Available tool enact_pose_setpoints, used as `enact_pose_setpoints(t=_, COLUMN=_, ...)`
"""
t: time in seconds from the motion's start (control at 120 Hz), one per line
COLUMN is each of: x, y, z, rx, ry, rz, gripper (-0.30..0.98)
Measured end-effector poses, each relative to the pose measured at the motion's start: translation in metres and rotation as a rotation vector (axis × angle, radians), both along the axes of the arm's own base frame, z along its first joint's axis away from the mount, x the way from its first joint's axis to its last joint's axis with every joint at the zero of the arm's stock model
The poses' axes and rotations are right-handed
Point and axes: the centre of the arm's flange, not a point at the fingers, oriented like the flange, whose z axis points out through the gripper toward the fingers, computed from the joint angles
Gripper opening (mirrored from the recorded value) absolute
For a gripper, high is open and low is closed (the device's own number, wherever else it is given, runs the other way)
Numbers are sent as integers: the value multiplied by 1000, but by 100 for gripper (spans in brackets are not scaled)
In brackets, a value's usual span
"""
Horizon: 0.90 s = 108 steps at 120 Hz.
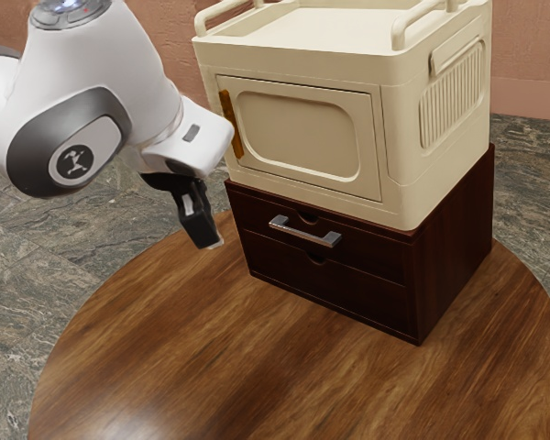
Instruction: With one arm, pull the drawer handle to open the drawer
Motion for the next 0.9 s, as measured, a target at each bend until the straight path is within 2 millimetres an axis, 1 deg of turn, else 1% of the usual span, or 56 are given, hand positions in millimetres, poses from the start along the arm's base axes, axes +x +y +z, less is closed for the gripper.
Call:
enact_pose_setpoints(t=0.133, x=4, y=1, z=-2, rx=38, ry=-28, rz=-88, gripper=69)
enact_pose_setpoints(t=0.242, x=-1, y=5, z=-30, rx=62, ry=1, rz=-149, gripper=69)
enact_pose_setpoints(t=0.317, x=-1, y=7, z=-41, rx=78, ry=-4, rz=-199, gripper=69)
enact_pose_setpoints(t=0.35, x=-1, y=7, z=-42, rx=84, ry=-11, rz=-219, gripper=69)
enact_pose_setpoints(t=0.417, x=-5, y=5, z=-37, rx=94, ry=-20, rz=-255, gripper=69)
enact_pose_setpoints(t=0.483, x=-7, y=-5, z=-36, rx=109, ry=-20, rz=-308, gripper=69)
enact_pose_setpoints(t=0.575, x=-11, y=-16, z=-47, rx=139, ry=-20, rz=-381, gripper=69)
enact_pose_setpoints(t=0.65, x=-12, y=-22, z=-51, rx=159, ry=-36, rz=-433, gripper=69)
enact_pose_setpoints(t=0.8, x=-2, y=-31, z=-55, rx=191, ry=-64, rz=-512, gripper=69)
enact_pose_setpoints(t=0.9, x=14, y=-33, z=-61, rx=207, ry=-66, rz=-544, gripper=69)
